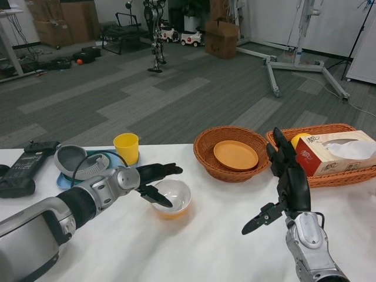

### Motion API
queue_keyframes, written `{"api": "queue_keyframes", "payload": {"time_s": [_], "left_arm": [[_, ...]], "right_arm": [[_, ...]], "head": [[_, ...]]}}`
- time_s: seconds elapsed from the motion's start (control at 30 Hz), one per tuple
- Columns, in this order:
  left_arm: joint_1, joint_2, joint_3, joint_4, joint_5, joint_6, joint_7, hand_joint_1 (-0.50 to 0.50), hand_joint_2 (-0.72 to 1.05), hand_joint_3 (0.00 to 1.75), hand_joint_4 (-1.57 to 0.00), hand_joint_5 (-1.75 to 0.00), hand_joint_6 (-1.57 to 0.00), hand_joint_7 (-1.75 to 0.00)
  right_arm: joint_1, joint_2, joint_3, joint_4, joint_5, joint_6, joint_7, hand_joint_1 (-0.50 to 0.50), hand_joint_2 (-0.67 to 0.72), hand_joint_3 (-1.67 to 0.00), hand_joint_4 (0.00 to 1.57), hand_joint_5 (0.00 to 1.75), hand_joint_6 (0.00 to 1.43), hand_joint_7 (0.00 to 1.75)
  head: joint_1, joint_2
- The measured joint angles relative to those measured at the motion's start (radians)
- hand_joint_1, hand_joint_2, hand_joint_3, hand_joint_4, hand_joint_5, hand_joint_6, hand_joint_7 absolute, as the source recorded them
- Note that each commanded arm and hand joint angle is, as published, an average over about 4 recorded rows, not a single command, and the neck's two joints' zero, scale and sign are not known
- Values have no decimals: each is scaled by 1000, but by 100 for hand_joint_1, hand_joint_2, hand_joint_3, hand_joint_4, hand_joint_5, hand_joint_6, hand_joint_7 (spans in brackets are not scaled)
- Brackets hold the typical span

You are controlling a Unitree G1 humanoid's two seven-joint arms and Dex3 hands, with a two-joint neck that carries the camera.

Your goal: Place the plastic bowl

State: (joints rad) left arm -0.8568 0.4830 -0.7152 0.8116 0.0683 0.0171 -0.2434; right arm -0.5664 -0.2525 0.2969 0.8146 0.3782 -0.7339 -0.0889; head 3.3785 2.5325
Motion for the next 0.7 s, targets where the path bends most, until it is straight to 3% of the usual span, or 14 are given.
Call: {"api": "queue_keyframes", "payload": {"time_s": [0.33, 0.5, 0.63, 0.7], "left_arm": [[21, 13, 79, -44, -41, 8, -21, -48, 69, 9, 0, 0, -10, -28], [72, 16, 221, -89, -105, -8, -23, -48, 60, 9, 0, 0, -7, -28], [133, -5, 407, -130, -311, -99, -17, -43, 54, 9, 0, 0, -5, -28], [154, -24, 460, -145, -444, -152, -9, 6, 52, 9, 0, 0, -5, -28]], "right_arm": [[-13, 5, 0, 15, 0, -3, 0, -46, 47, 0, 0, 0, 0, 0], [-14, 6, 0, 13, 0, -4, 0, -46, 47, 0, 0, 0, 0, 0], [-15, 7, -1, 10, 0, -4, 0, -46, 47, 0, 0, 0, 0, 0], [-15, 7, -1, 9, 0, -4, 0, -46, 47, 0, 0, 0, 0, 0]], "head": [[2, 7], [10, 19], [15, 33], [21, 46]]}}
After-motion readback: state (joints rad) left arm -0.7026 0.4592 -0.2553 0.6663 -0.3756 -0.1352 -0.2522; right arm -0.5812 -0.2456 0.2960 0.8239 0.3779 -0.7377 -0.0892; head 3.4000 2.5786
